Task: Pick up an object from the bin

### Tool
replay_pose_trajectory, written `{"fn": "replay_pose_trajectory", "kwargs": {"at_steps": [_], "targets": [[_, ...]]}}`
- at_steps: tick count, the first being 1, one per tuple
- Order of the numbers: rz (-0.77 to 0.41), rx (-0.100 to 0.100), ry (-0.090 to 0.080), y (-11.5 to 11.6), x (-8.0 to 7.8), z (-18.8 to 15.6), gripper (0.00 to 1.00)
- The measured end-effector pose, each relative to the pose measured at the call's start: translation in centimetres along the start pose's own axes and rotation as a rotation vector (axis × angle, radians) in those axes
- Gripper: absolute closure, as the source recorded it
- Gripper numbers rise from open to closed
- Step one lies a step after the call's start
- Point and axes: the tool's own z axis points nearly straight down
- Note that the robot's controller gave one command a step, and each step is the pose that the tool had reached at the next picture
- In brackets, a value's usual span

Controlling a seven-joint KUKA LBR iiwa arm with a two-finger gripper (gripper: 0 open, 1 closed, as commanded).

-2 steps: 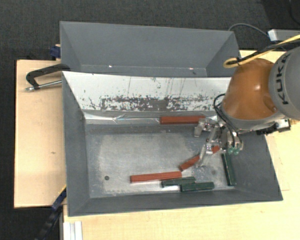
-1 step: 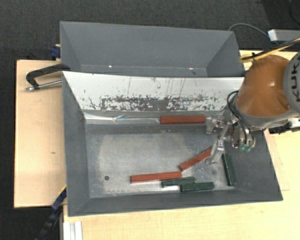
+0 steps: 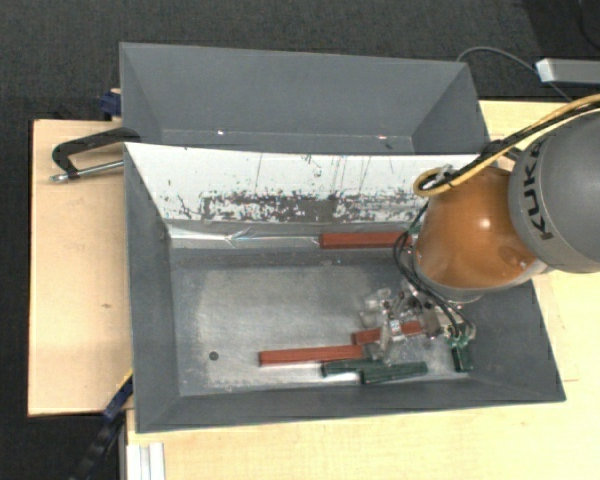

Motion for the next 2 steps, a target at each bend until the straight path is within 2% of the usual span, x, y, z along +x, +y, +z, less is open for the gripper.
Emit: {"fn": "replay_pose_trajectory", "kwargs": {"at_steps": [1, 2], "targets": [[0.0, 0.0, 0.0, 0.0, 0.0, 0.0, 1.0], [-0.062, -0.003, 0.0, -0.1, -0.7, -16.4, 1.0]]}}
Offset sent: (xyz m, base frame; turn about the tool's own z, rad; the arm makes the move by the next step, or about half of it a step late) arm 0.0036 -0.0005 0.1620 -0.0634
